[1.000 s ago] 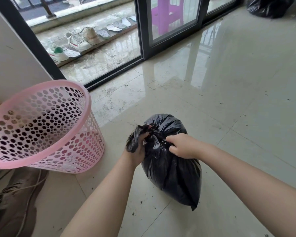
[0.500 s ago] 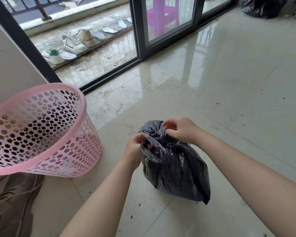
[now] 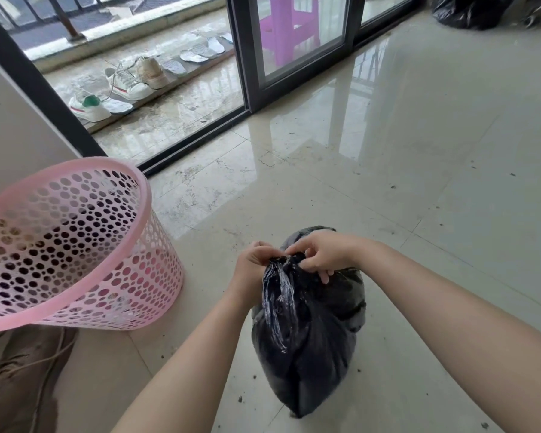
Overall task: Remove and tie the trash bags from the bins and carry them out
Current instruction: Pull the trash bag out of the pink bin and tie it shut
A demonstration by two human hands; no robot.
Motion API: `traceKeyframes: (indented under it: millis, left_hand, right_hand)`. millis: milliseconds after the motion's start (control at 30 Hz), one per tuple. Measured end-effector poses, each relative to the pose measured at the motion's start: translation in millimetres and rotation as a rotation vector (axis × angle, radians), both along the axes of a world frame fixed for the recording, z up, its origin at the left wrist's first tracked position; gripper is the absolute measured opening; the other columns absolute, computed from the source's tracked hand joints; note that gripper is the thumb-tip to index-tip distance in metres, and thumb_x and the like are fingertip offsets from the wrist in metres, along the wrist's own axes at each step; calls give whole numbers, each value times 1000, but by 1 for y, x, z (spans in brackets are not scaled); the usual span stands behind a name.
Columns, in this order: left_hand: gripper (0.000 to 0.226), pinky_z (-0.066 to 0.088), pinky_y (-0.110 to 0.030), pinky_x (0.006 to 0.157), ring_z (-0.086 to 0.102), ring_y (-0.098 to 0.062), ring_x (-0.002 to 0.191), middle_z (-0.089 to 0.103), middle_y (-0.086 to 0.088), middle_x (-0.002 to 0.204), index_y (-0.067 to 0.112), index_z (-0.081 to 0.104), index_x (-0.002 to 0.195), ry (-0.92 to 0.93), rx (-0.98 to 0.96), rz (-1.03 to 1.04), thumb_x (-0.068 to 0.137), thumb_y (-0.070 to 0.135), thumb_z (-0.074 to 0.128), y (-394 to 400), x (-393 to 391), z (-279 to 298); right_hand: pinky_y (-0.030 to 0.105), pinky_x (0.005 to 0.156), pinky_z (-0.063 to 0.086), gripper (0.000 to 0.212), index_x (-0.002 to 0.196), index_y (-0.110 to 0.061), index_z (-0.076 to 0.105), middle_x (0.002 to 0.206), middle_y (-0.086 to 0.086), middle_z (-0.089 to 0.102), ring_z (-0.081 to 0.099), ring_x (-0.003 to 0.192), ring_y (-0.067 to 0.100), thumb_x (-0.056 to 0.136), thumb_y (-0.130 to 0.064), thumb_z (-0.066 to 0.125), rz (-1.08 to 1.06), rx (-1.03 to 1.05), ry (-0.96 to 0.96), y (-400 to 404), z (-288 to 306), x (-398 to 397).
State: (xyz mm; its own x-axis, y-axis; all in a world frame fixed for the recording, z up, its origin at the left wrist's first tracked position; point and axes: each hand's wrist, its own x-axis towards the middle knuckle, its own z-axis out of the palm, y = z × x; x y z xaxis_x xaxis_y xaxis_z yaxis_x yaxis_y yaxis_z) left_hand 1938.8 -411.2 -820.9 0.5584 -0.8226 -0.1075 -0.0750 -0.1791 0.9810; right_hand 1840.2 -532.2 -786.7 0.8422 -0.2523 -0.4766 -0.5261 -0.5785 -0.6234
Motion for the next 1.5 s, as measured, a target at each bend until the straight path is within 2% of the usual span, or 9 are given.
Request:
traceKeyframes:
  millis: [133,233,400,567,933,1033,1133,1300,1500]
  left_hand:
    - [18,47,-5,58,61,9,58,54,-2,78,4,61,75,152,24,-88,83,-10,54,1,0,7]
    - [52,46,-21,76,57,-9,74,58,0,70,12,45,50,480,-108,-30,99,21,29,0,9,12]
    - [75,38,-26,55,29,-11,31,25,6,30,20,31,28,752,-170,266,98,43,18,6,23,6]
    - [53,16,-13,30,17,-5,24,20,11,27,19,21,48,518,146,377,99,34,26,20,30,-14]
    - [42,32,-28,55,40,-16,50,40,0,54,13,43,63,202,390,284,95,40,37,14,38,-7]
    - [40,43,-38,76,54,-30,82,55,-13,81,7,53,92,-158,488,141,95,42,34,4,38,15]
    - [31,37,-33,63,52,-32,78,52,-13,80,2,55,97,-644,569,139,94,30,41,-5,47,42]
    - [12,39,-28,63,49,-23,74,53,-5,74,9,58,82,-686,474,14,84,20,62,-18,48,100]
    - [24,41,-33,64,55,-31,81,63,-14,91,3,59,100,-906,546,-307,92,23,50,-58,-6,201]
  right_hand:
    - [6,39,37,24,97,-16,63,38,-8,55,51,33,-3,88,-8,43,-69,-87,-29,-2,2,-4]
    - [24,59,37,20,91,-3,65,64,4,53,54,63,17,89,-10,46,-49,-248,-66,-6,-1,-9]
    - [29,85,36,26,93,5,65,102,16,57,55,98,29,91,-14,47,33,-364,-105,-8,-11,-19]
    - [24,84,35,27,95,6,66,86,4,53,56,100,28,91,-13,47,109,-393,-38,-1,-37,-36]
    - [32,89,39,28,100,0,65,108,16,60,54,106,28,91,-20,48,138,-512,-4,-7,-36,-26]
    - [29,87,41,27,108,-6,62,109,13,63,55,105,26,86,-18,53,147,-481,50,-10,-32,-22]
    - [24,82,40,33,117,-11,58,112,9,63,55,105,24,84,-18,53,157,-446,132,-15,-28,-20]
    - [34,77,47,21,93,-1,57,106,19,64,57,91,30,89,-16,43,128,-499,206,-16,3,-14]
    - [39,93,42,36,120,-11,54,126,10,55,50,116,30,93,-23,35,-194,-592,66,-26,122,-43]
